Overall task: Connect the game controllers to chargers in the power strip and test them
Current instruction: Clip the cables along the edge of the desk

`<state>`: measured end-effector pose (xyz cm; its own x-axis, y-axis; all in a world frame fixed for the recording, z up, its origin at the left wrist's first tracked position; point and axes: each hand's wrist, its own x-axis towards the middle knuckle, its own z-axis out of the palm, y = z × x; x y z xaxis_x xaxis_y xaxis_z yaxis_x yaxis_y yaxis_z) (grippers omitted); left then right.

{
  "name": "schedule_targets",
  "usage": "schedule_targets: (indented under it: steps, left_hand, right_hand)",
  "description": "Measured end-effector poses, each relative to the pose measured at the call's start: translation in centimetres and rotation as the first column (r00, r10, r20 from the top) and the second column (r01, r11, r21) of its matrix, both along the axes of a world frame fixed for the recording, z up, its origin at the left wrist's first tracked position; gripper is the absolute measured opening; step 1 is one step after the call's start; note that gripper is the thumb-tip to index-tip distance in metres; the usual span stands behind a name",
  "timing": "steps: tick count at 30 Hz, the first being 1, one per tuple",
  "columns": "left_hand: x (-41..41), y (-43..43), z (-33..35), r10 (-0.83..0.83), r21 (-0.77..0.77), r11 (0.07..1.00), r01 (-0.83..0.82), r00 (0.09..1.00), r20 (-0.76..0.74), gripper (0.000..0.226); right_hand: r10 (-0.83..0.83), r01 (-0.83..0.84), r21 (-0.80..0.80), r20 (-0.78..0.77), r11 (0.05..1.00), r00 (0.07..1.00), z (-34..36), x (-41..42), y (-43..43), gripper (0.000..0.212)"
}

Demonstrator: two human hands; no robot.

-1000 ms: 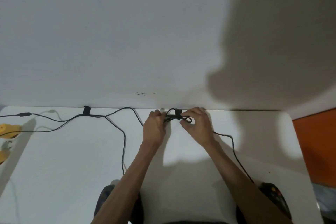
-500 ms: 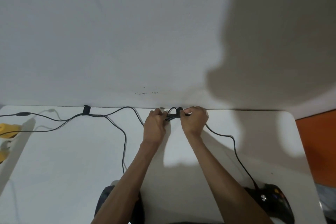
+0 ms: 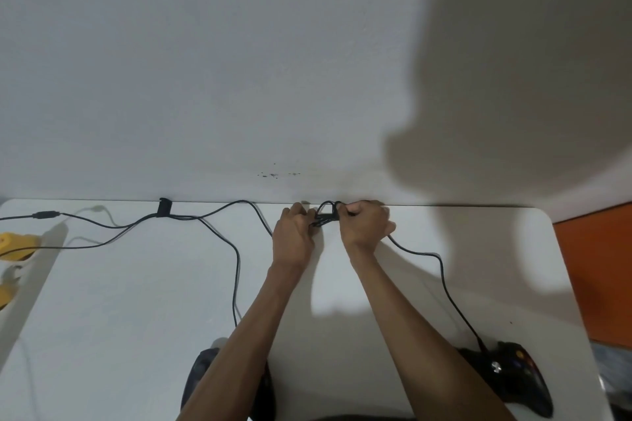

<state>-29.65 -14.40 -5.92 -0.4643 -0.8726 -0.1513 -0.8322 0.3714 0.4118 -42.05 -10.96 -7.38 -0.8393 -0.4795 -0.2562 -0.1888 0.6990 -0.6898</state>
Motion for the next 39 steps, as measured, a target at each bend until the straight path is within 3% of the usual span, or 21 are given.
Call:
schedule_targets:
  steps: [4, 12, 19, 24, 33, 39]
  left_hand:
    - [-0.2, 0.0, 0.2, 0.020, 0.009, 1.000, -0.020, 1.000, -0.007, 0.007]
    - [-0.5, 0.8, 0.4, 0.088, 0.010, 0.996, -0.088, 0.995, -0.038, 0.014]
    - [-0.1, 3.9, 3.6, 0.092, 0.004, 0.996, -0.092, 0.992, -0.084, 0.039]
    - [-1.3, 10.2, 6.7, 0.036, 0.070, 0.997, -0.016, 0.956, -0.292, 0.038]
    - [-3.0, 23.9, 8.1, -0.106, 0.227, 0.956, 0.187, 0.939, -0.327, 0.037]
    - [-4.1, 30.1, 6.1, 0.039, 0.411, 0.906, 0.101, 0.947, -0.318, 0.054]
  right_hand:
    - [0.044, -0.044, 0.000, -0.004, 0.999, 0.999, 0.1, -0.5, 0.5, 0.014]
    - [0.115, -0.101, 0.121, -0.112, 0.988, 0.987, 1.5, 0.2, 0.8, 0.026]
    - [0.267, -0.278, -0.084, -0.120, 0.957, 0.956, 3.7, -3.7, 8.0, 0.013]
    - [0.235, -0.251, -0.115, -0.142, 0.961, 0.962, 7.1, -5.8, 16.2, 0.020]
    - [0.151, -0.155, -0.042, -0.097, 0.987, 0.984, 10.6, -7.4, 30.4, 0.029]
    - [0.074, -0.080, -0.074, -0.072, 0.994, 0.995, 9.8, -7.7, 37.5, 0.033]
